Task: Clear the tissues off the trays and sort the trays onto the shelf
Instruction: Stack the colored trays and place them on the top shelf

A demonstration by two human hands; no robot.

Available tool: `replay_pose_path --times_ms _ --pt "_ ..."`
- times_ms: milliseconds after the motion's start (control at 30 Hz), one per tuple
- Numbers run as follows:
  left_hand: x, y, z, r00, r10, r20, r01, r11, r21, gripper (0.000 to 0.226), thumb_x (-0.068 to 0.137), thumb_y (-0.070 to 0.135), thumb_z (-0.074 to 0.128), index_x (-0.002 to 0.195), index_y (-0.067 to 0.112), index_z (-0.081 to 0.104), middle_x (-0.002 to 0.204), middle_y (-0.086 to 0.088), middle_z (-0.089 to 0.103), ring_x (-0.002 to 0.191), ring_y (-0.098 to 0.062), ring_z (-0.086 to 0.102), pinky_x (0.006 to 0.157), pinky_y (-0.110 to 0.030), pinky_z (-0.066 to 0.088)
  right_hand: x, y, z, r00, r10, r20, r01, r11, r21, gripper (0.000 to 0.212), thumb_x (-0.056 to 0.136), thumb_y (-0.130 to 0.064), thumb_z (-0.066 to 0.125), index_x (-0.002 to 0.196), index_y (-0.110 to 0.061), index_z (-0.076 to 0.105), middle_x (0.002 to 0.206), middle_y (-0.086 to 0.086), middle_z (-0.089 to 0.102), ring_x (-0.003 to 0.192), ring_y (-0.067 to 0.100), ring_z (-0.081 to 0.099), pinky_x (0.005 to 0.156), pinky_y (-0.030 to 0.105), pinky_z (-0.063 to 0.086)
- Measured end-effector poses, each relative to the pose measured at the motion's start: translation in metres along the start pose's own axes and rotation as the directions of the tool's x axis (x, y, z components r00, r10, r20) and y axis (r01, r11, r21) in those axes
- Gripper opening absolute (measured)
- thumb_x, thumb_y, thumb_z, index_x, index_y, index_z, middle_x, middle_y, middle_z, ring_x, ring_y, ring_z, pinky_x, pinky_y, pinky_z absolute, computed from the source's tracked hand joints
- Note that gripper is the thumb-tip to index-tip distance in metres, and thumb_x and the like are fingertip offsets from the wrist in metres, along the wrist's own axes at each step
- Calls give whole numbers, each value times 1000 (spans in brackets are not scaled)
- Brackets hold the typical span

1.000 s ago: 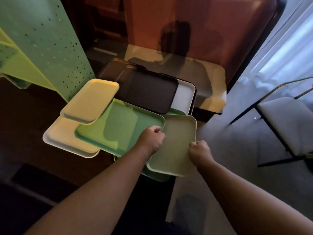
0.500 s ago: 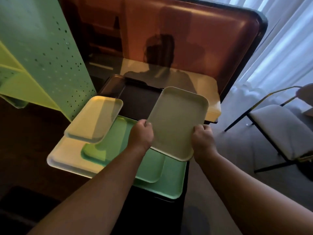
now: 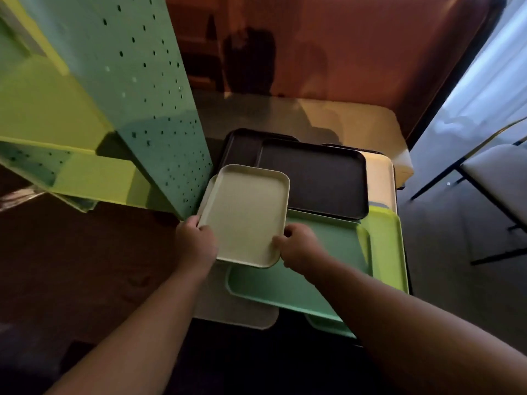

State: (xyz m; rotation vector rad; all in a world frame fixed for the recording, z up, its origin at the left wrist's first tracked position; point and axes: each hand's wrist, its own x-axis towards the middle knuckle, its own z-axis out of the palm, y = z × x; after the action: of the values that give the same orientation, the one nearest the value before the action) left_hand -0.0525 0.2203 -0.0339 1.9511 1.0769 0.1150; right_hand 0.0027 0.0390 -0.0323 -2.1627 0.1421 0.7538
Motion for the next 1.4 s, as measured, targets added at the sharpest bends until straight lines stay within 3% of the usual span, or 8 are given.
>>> replay_pose_path --times_ms 133,267,500,767,900,1100,1200,1400 --pt "18 -32 -7 999 -18 -46 21 998 57 38 85 14 49 115 7 70 113 -19 65 98 -38 62 89 -48 55 10 -9 19 1000 -3 12 4 998 -63 12 97 -24 62 104 -14 65 96 9 70 85 28 69 85 45 60" --pt "23 -40 -18 998 -43 -54 46 998 53 34 90 9 56 119 2 71 117 -22 68 103 -39 64 90 -39 51 14 -10 34 999 48 9 -47 996 -73 36 94 -30 66 125 -14 55 109 15 71 95 33 72 86 49 61" --pt "28 -40 -25 996 -83 16 83 997 5 35 97 16 54 127 7 67 126 -15 68 113 -33 63 94 -40 52 8 -4 45 989 96 112 -73 978 -195 37 100 -34 57 123 -8 67 120 13 71 103 29 67 89 34 54" --pt "22 -34 -23 997 -62 44 64 996 -54 37 98 24 54 131 11 64 126 -14 66 109 -31 63 92 -42 54 -3 -9 37 990 124 69 -137 962 237 13 106 -22 45 103 -10 48 99 16 61 78 28 68 79 48 63" --pt "16 -29 -14 986 -71 149 88 990 -109 38 98 29 54 131 10 62 117 -12 65 100 -27 60 83 -34 49 -17 1 22 998 59 37 -66 962 265 13 106 -21 44 94 -17 48 97 16 63 78 29 69 81 54 62" --pt "2 -24 7 951 -21 309 108 958 -266 24 101 33 51 89 21 68 93 -5 74 88 -28 70 85 -46 58 -29 31 -11 998 6 63 -22 963 267 15 107 -16 41 104 -17 56 102 14 66 87 31 67 78 46 63" --pt "-15 -14 20 963 25 267 27 982 -187 24 101 34 48 100 18 67 93 -3 72 87 -26 68 83 -44 58 -28 45 -21 994 33 103 -58 968 246 21 105 -12 39 113 -19 56 108 15 65 92 31 65 82 47 61" --pt "-34 -15 39 925 -29 378 138 955 -263 21 96 23 58 112 12 66 105 -9 73 93 -28 70 87 -47 57 -25 57 -51 990 83 114 -118 927 356 24 102 -4 45 114 -18 60 108 15 68 87 27 62 72 38 54"
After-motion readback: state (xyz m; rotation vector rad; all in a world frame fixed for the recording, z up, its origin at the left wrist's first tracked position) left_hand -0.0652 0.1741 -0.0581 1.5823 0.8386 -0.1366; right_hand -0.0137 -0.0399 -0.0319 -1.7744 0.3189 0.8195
